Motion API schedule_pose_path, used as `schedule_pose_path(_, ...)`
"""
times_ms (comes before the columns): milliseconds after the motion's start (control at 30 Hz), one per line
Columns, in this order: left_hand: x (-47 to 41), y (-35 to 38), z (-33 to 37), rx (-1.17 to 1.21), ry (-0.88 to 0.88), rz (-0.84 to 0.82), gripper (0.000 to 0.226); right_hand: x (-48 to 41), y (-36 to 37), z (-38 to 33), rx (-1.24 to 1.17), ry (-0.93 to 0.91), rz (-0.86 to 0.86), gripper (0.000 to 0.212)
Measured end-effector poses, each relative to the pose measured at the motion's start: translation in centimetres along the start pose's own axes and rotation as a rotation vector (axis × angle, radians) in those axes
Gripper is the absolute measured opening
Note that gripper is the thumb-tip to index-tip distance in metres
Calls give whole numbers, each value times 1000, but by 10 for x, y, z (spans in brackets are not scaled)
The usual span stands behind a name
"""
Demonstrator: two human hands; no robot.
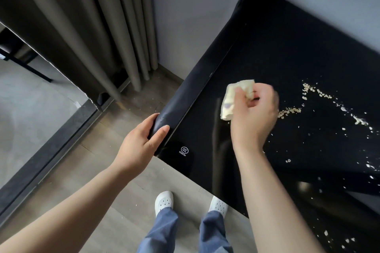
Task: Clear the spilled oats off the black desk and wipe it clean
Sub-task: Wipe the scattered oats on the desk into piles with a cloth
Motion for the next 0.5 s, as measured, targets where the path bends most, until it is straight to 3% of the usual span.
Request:
schedule_pose_path(100, 0, 0, -1, 8, -10, -15, 48, 38, 19, -7, 3, -70, -207, 17)
schedule_pose_path(167, 1, 0, 0, 7, -13, -17, 48, 51, 23, -1, 30, -122, -258, 21)
schedule_pose_path(333, 2, -1, 3, -77, 7, -20, 43, 13, -20, 31, 133, -88, -130, 23)
schedule_pose_path(500, 3, -6, 13, -384, 65, -62, 50, -17, -77, 54, 209, 78, 2, 20)
Point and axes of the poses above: each hand's wrist, its own x-axis away from the middle knuckle, its own y-axis out of the palm, z = x × y, the point moved 3 cm from there along -x, towards the middle knuckle, and after that the axes turned 10 degrees about -x, right-handed, at the moved point
